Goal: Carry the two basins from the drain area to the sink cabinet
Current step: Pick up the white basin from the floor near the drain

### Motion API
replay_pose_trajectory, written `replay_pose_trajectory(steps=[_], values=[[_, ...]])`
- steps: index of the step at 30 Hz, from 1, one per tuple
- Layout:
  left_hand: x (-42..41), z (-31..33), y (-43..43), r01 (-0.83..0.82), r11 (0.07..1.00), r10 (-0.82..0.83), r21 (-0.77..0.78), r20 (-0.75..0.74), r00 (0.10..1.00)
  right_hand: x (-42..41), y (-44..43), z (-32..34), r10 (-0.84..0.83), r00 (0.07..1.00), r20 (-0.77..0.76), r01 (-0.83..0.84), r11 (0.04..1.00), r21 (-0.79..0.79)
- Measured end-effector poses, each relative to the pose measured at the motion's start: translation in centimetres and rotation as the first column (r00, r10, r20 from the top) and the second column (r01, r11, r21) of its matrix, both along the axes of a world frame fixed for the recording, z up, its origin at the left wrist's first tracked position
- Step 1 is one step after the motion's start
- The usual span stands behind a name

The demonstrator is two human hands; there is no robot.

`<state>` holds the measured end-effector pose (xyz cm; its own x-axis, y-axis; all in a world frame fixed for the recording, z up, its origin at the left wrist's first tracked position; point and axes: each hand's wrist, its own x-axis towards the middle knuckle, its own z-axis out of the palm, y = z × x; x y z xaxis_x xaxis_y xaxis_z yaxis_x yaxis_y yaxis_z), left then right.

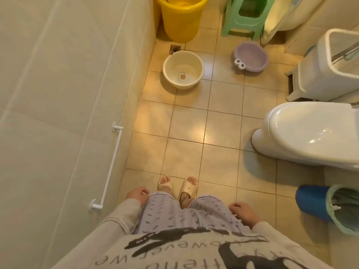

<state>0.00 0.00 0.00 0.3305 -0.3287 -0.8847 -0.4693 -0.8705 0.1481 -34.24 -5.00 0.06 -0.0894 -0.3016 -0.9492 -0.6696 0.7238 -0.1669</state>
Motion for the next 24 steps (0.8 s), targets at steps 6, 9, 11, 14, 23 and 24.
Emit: replay_pose_trajectory(steps=[6, 9, 11, 14, 23, 24], values=[[1.1, -1.5, 2.1, -0.178, 0.983, 0.176, 0.051, 0.039, 0.984, 2.1, -6.9, 0.6, -0.054, 0.993, 0.103, 0.066, 0.991, -0.119], [1.9, -2.1, 2.8, -0.198, 0.976, 0.196, 0.095, 0.032, 0.98, 3.4, -10.5, 1.7, -0.075, 0.982, 0.171, 0.107, 0.976, -0.188], [2.3, -2.5, 2.5, -0.199, 0.972, 0.196, 0.121, 0.035, 0.98, 4.3, -12.8, 2.1, -0.066, 0.977, 0.202, 0.111, 0.97, -0.216], [3.0, -2.6, 0.8, -0.189, 0.973, 0.186, 0.134, 0.033, 0.982, 5.7, -15.6, 2.2, -0.053, 0.977, 0.208, 0.104, 0.964, -0.246], [8.0, -3.5, -13.4, -0.157, 0.985, 0.158, 0.074, -0.016, 0.987, 9.1, -22.0, 0.2, -0.127, 0.982, 0.143, 0.158, 0.96, -0.23], [8.7, -3.4, -15.6, -0.158, 0.986, 0.16, 0.053, -0.019, 0.987, 9.3, -22.8, 0.1, -0.135, 0.983, 0.126, 0.161, 0.961, -0.224]])
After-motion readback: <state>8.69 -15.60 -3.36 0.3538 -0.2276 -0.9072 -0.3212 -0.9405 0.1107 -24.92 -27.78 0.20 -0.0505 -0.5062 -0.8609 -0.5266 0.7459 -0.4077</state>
